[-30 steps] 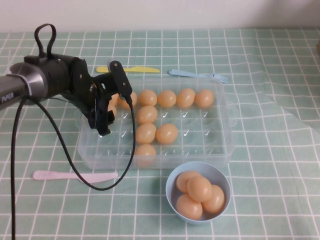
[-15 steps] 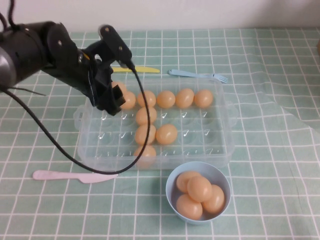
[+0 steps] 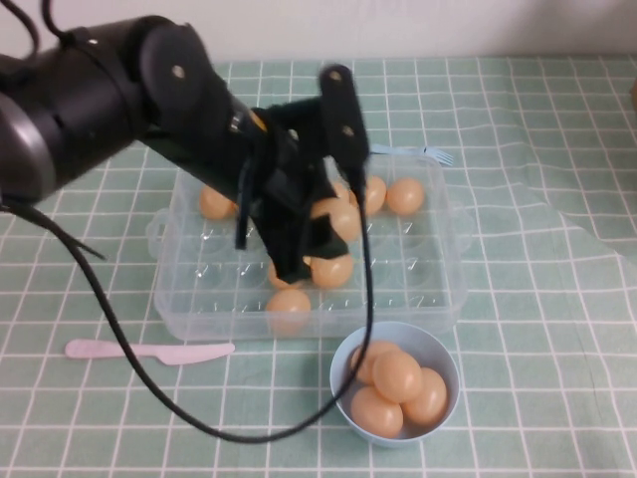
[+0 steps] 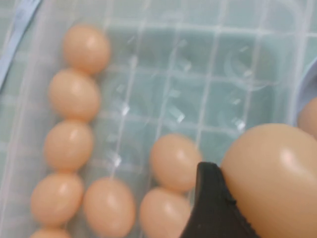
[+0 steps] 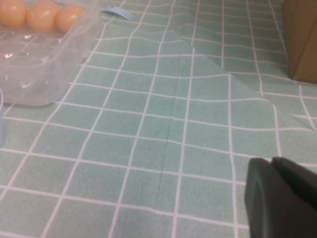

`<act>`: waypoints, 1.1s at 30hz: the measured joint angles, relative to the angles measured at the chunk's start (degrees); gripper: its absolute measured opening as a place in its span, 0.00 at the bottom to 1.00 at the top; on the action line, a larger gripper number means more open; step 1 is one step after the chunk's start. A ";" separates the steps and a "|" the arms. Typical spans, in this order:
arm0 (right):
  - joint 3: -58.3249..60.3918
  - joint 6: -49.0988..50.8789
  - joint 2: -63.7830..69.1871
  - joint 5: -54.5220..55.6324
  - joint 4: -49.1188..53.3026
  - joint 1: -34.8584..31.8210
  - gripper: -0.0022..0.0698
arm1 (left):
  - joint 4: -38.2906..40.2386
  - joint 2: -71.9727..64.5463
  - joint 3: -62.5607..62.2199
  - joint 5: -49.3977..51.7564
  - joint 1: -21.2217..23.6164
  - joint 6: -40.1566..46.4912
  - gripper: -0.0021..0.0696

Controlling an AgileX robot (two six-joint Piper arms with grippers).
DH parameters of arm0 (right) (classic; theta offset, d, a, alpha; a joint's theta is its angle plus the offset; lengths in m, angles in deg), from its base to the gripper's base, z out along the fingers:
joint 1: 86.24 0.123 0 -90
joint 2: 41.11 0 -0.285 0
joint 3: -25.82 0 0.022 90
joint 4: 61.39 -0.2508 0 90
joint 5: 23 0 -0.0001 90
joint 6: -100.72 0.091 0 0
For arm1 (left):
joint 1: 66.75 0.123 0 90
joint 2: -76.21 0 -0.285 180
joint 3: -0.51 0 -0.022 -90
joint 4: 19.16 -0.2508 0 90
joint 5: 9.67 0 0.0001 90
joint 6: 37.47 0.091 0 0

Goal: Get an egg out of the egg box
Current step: Place the egg in the bowl

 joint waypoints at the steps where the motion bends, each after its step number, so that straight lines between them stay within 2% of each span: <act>1: 0.00 0.00 0.00 0.00 0.00 0.00 0.01 | 0.00 -0.12 0.00 0.00 -0.99 0.68 0.53; 5: 0.00 0.00 0.00 0.00 0.00 0.00 0.01 | 0.39 -2.33 0.00 0.00 -4.88 6.31 0.53; 10: 0.00 0.00 0.00 0.00 0.00 0.00 0.01 | 0.53 -6.37 0.00 0.00 -7.10 12.19 0.53; 19: 0.00 0.00 0.00 0.00 0.00 0.00 0.01 | 2.77 -8.40 0.00 -0.30 -8.49 16.71 0.53; 22: 0.00 0.00 0.00 0.00 0.00 0.00 0.01 | 2.89 -8.40 0.00 0.81 -8.56 15.47 0.53; 24: 0.00 0.00 0.00 0.00 0.00 0.00 0.01 | 2.15 -8.40 0.00 2.62 -8.56 11.36 0.53; 33: 0.00 0.00 0.00 0.00 0.00 0.00 0.01 | -5.16 -7.31 0.00 11.42 -8.56 -38.10 0.53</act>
